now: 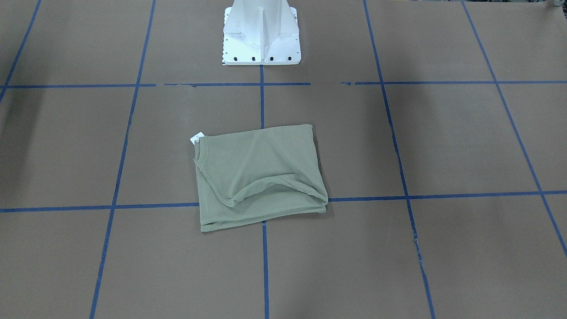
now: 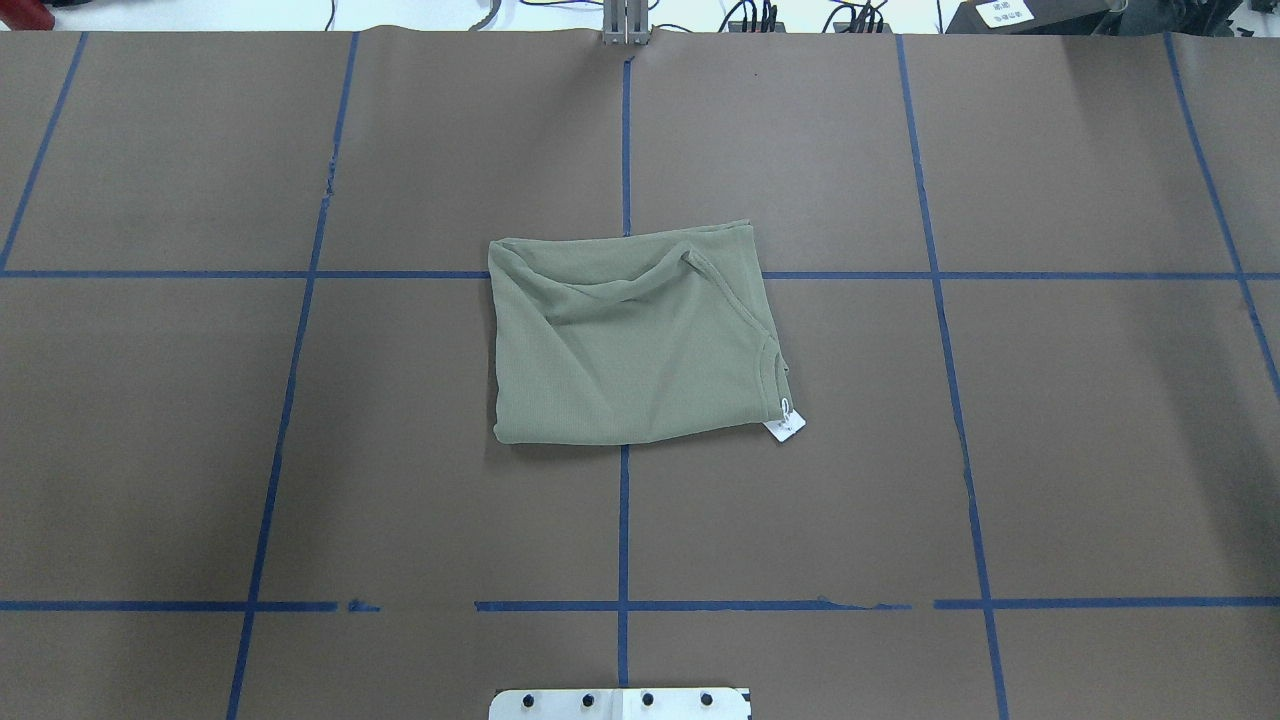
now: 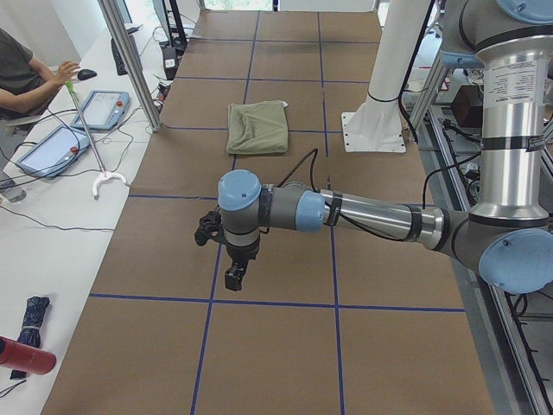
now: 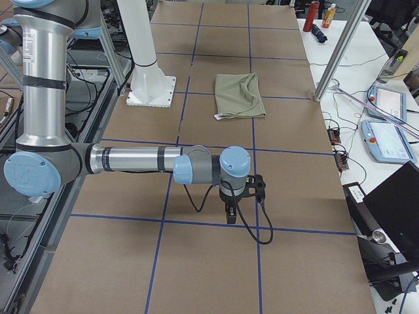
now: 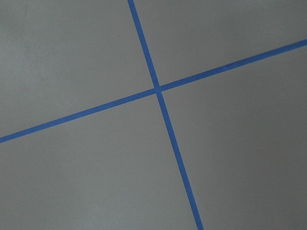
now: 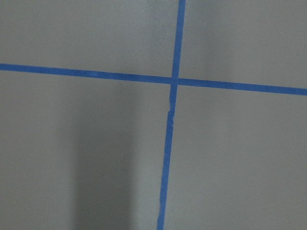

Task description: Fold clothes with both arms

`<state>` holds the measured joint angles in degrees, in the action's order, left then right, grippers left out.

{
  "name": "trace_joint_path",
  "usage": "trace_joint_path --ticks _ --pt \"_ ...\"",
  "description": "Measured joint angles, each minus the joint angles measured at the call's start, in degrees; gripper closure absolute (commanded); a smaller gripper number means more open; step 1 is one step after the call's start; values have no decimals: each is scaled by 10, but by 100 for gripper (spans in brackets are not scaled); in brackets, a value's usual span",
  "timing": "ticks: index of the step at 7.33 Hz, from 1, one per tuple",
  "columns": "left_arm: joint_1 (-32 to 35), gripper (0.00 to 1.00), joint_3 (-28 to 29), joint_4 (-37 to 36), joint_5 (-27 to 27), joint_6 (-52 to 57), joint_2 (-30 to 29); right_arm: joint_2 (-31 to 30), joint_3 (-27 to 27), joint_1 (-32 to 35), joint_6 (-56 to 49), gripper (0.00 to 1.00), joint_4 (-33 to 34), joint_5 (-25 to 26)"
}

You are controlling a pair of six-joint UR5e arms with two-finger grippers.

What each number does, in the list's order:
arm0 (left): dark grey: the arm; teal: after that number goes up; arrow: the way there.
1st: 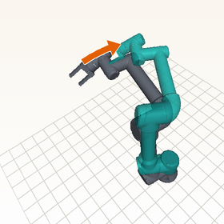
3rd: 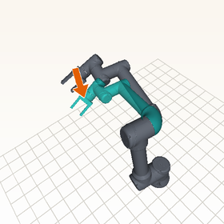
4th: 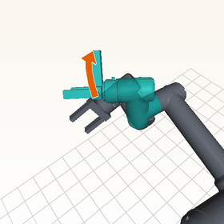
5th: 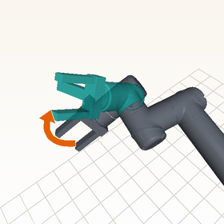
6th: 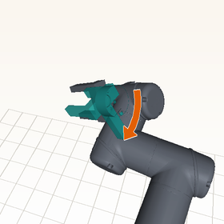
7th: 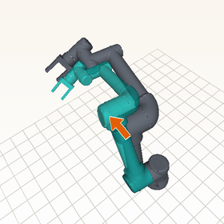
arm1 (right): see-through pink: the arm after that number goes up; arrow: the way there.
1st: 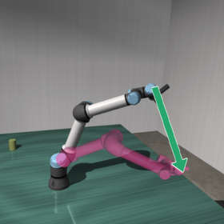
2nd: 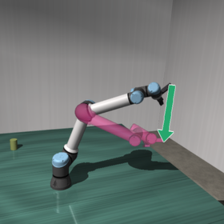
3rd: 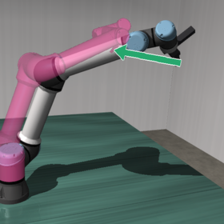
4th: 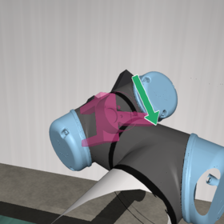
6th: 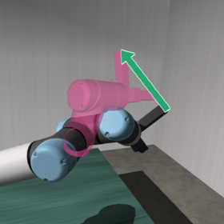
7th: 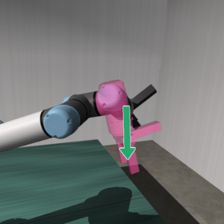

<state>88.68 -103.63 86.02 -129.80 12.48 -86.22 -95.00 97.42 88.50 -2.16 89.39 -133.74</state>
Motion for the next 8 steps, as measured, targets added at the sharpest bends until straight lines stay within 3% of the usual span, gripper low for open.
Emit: trace_joint_path --ticks 3,8 --pt "0 0 -1 0 -6 -3 1 1 -3 17 -20 0 18 -17" --pt "1 0 -6 4 -27 -144 10 -2 -2 18 -14 0 16 -22"
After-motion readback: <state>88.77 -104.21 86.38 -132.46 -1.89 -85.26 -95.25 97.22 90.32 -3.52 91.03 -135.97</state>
